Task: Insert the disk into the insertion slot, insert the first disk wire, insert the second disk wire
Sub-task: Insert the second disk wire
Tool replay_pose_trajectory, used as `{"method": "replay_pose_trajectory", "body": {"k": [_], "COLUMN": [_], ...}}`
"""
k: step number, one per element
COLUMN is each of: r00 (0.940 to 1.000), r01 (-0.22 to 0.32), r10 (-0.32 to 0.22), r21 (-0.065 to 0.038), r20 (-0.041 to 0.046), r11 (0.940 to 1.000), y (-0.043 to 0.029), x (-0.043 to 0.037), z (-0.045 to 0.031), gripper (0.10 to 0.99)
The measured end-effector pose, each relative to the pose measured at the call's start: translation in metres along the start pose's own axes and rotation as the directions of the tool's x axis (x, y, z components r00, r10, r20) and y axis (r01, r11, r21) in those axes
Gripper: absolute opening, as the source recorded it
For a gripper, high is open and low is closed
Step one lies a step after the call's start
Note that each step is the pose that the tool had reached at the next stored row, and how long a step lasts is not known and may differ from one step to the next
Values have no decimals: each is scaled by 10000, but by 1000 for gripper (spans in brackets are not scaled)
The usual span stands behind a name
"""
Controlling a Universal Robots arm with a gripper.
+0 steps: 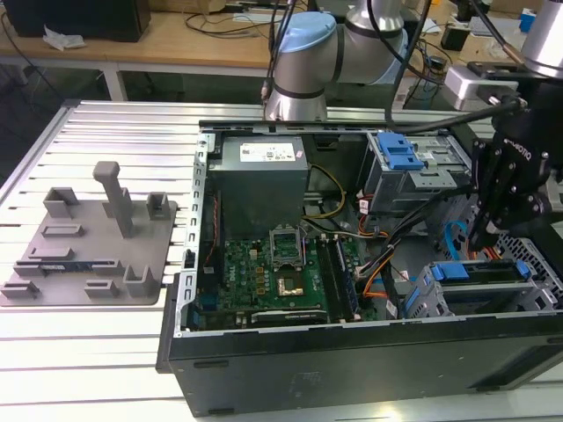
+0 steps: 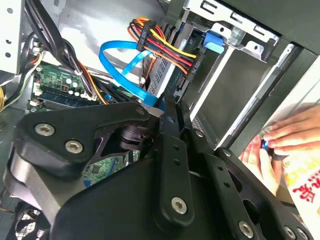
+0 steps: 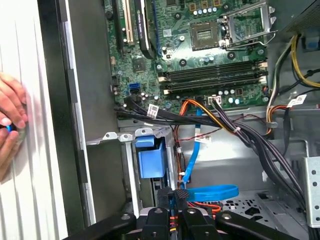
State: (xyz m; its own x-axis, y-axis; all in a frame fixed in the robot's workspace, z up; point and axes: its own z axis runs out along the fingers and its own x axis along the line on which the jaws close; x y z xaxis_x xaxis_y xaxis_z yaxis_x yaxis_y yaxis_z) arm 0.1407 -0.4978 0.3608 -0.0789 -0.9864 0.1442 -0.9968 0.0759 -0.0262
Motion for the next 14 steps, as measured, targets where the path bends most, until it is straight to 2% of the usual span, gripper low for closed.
{"method": "replay_pose_trajectory", "body": {"k": [1, 4, 7, 10, 13, 14], "r00": [9999, 9993, 9987, 9982, 9978, 9974], "r01": [-3, -3, 29, 139, 231, 259], "r10": [4, 4, -27, -137, -229, -257], "r21": [-12, -29, -37, -31, -22, -20], "r20": [148, 374, 506, 587, 630, 675], "r11": [10000, 10000, 10000, 9999, 9997, 9997], "y": [-5, -20, -33, -50, -63, -66], "x": [37, 85, 104, 106, 112, 122], "z": [5, 17, 29, 40, 47, 50], "gripper": [161, 161, 161, 161, 161, 161]}}
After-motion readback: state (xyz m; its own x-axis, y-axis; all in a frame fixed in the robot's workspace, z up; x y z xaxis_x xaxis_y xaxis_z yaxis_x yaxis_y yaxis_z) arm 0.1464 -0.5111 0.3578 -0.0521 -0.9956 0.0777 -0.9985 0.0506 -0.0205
